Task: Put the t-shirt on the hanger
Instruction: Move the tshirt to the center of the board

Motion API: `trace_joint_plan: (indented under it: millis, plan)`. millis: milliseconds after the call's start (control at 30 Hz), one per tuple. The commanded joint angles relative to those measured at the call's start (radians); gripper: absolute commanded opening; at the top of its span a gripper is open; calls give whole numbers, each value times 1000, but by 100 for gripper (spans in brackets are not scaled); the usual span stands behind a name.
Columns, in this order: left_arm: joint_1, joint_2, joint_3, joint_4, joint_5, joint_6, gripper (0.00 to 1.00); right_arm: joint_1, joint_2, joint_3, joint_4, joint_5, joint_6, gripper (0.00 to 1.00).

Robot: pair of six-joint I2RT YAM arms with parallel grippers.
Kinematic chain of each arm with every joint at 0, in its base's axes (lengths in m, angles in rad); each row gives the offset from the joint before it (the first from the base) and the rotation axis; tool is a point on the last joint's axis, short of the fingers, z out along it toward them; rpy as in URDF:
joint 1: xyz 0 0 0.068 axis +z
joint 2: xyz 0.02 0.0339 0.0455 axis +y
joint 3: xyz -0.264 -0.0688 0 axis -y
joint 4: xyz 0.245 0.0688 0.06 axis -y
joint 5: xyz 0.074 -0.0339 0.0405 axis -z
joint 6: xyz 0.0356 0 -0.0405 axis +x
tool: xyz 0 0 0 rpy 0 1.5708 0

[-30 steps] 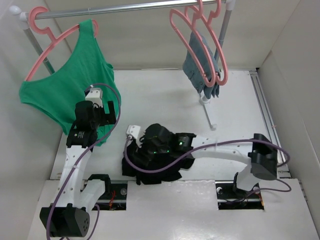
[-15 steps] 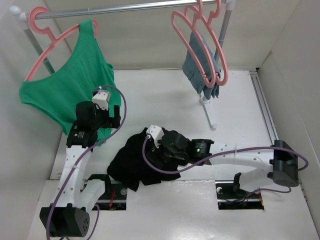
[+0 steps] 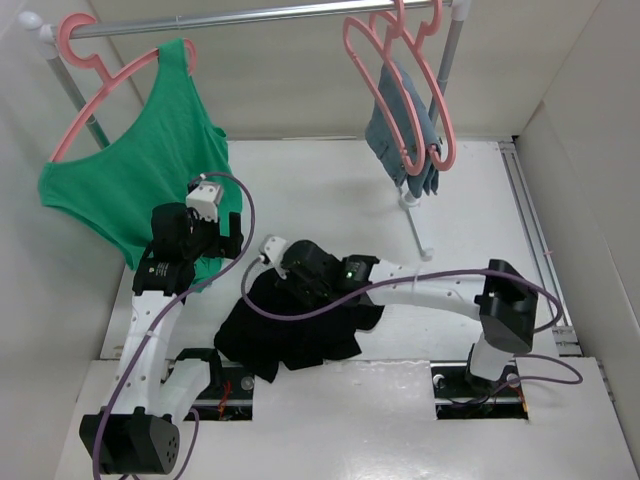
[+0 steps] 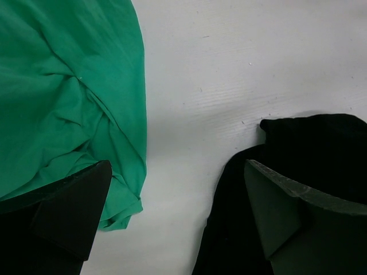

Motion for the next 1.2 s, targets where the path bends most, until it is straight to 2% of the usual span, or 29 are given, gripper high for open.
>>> trace_joint_plan:
  millis: [0,167,233,300,433,500,567,600,733,767,833,867,1000,1033,1100,1167]
  plan:
    - [-3,-21,24,15,-12,-38,100,5,-31,266,3,-13,-198,0]
    - [-3,-21,34,35,-119,-75,100,32,-12,554,-106,31,-377,0]
    - [-3,-21,34,35,-182,-101,100,52,-49,591,-133,31,-430,0]
    - [-3,-21,34,45,-261,-115,100,63,-99,542,-133,-4,-430,0]
    - [-3,-21,44,45,-325,-126,100,63,-268,282,-110,-7,-374,0]
    - [-3,-21,44,45,-313,-114,100,63,-356,93,-126,19,-273,0]
    - [-3,-11,53,45,-258,-89,100,63,-423,-86,-163,-1,-182,0]
    - [-3,-2,53,45,-228,-72,100,63,-442,-146,-172,-19,-79,0]
    - [-35,24,62,10,-17,50,95,72,-504,-413,-183,-123,171,0]
    - [-46,50,62,-13,114,93,94,87,-515,-449,-174,-133,212,0]
    - [-109,84,96,-36,187,171,94,100,-541,-507,-174,-142,298,0]
    - [-187,134,123,-54,198,181,94,100,-551,-519,-174,-119,322,0]
    - [-428,299,163,-119,65,218,94,100,-581,-533,-192,-72,389,0]
    - [-519,327,163,-119,56,218,94,100,-592,-544,-192,-59,398,0]
    - [-557,367,151,-88,74,218,100,100,-601,-558,-173,-59,409,0]
    - [-577,416,151,-64,103,181,100,100,-629,-572,-142,-59,422,0]
